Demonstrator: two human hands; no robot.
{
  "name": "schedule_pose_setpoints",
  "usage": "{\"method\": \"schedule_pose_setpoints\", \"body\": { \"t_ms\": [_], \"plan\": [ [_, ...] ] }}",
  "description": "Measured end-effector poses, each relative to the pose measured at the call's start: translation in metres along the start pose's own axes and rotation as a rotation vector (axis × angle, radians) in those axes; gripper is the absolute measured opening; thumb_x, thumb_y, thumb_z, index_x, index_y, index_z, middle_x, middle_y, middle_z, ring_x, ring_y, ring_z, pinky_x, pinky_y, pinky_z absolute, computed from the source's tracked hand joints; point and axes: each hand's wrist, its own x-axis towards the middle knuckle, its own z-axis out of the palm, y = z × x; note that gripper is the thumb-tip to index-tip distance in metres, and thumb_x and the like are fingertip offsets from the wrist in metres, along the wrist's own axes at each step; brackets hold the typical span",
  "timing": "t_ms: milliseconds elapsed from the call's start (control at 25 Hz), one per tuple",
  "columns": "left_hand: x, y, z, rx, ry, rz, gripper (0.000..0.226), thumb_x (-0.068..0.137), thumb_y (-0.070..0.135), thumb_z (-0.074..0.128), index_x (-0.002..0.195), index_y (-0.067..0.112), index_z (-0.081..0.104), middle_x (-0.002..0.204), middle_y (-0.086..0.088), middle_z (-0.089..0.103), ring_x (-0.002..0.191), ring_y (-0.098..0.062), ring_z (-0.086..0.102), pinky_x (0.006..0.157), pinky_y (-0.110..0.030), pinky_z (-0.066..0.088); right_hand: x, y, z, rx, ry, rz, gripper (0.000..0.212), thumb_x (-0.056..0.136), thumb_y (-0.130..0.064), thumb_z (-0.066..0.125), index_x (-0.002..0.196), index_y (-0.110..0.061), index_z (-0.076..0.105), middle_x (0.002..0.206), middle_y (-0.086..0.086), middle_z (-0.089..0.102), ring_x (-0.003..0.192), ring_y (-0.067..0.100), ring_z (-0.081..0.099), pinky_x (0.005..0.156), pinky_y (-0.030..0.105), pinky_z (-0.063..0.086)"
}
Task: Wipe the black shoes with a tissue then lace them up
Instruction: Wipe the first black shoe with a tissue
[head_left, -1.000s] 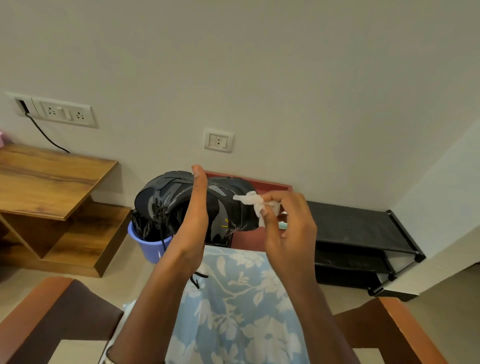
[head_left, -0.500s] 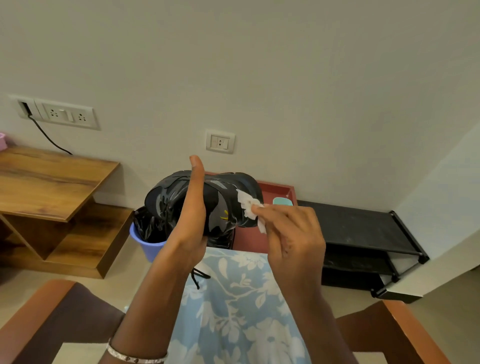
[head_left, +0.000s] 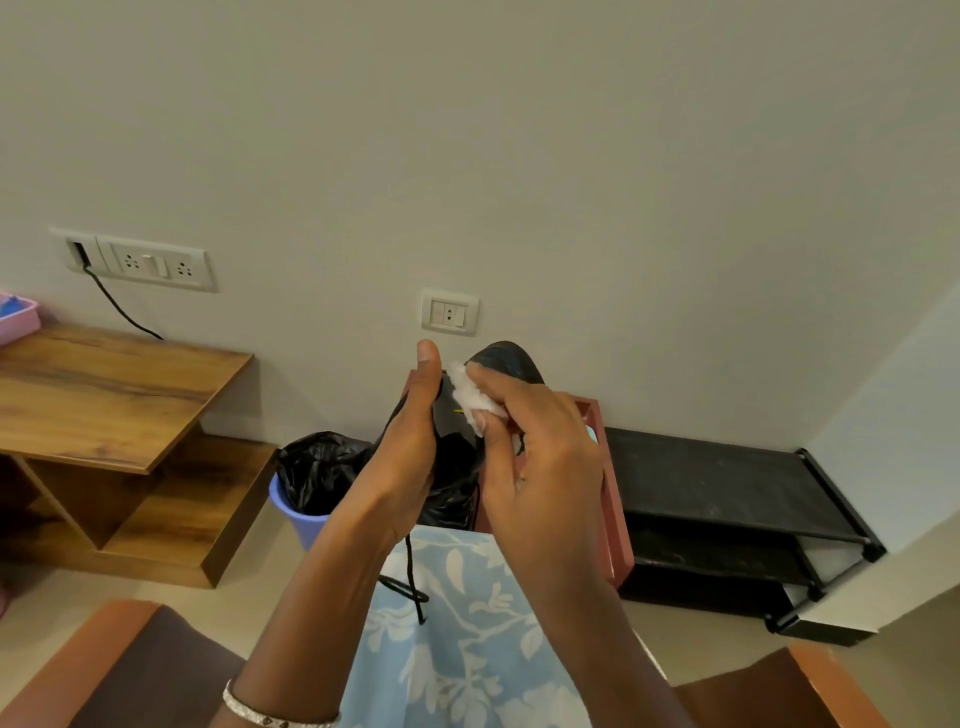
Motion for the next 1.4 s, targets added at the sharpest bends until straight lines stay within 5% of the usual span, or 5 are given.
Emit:
{"method": "schedule_pose_setpoints", "body": {
  "t_ms": [240, 360, 520, 1080, 1400],
  "plan": [
    [0.001, -0.005, 0.005, 0.260, -0.040, 0.157, 0.091, 0.077, 0.091, 0.038, 0.117, 0.015, 0.067, 0.111, -0.022, 0.070, 0.110, -0.034, 0.066, 0.106, -0.057, 0.043, 0.050, 0.007, -0.001, -0.285, -0.182, -0.003, 0.026, 0.089, -0.010, 0.058, 0.100, -0.021, 0.079, 0.098, -0.001, 0.061, 0.096, 0.024, 0.051, 0.079, 0.035, 0.046],
    [0.001, -0.005, 0.007, 0.413, -0.058, 0.217, 0.107, 0.075, 0.095, 0.029, 0.103, -0.003, 0.060, 0.089, -0.034, 0.061, 0.079, -0.037, 0.059, 0.084, -0.054, 0.048, 0.061, 0.011, -0.008, -0.252, -0.383, 0.058, 0.024, 0.095, -0.006, 0.060, 0.101, -0.022, 0.077, 0.098, -0.008, 0.052, 0.101, 0.019, 0.047, 0.077, 0.024, 0.039],
    [-0.001, -0.004, 0.012, 0.427, -0.071, 0.237, 0.102, 0.081, 0.090, 0.030, 0.105, -0.005, 0.056, 0.087, -0.030, 0.061, 0.077, -0.042, 0.057, 0.088, -0.069, 0.044, 0.027, 0.011, -0.011, -0.170, -0.138, 0.031, 0.019, 0.094, -0.008, 0.055, 0.102, -0.014, 0.071, 0.100, -0.001, 0.060, 0.093, 0.019, 0.052, 0.068, 0.017, 0.038],
    [-0.003, -0.008, 0.007, 0.536, 0.033, 0.346, 0.111, 0.065, 0.100, 0.026, 0.082, -0.006, 0.054, 0.063, -0.012, 0.049, 0.058, -0.023, 0.045, 0.058, -0.039, 0.038, 0.036, 0.008, -0.010, 0.053, -0.309, 0.034, 0.020, 0.094, -0.015, 0.058, 0.100, -0.020, 0.076, 0.099, -0.004, 0.069, 0.095, 0.019, 0.064, 0.082, 0.043, 0.054],
    [0.002, -0.021, 0.002, 0.377, 0.080, 0.295, 0.113, 0.056, 0.105, 0.007, 0.075, 0.009, 0.063, 0.077, -0.034, 0.060, 0.079, -0.051, 0.062, 0.083, -0.070, 0.048, 0.016, 0.002, -0.009, 0.017, -0.164, -0.022, 0.019, 0.092, -0.003, 0.065, 0.101, -0.016, 0.077, 0.097, -0.004, 0.068, 0.091, 0.015, 0.063, 0.078, 0.028, 0.053]
  ]
}}
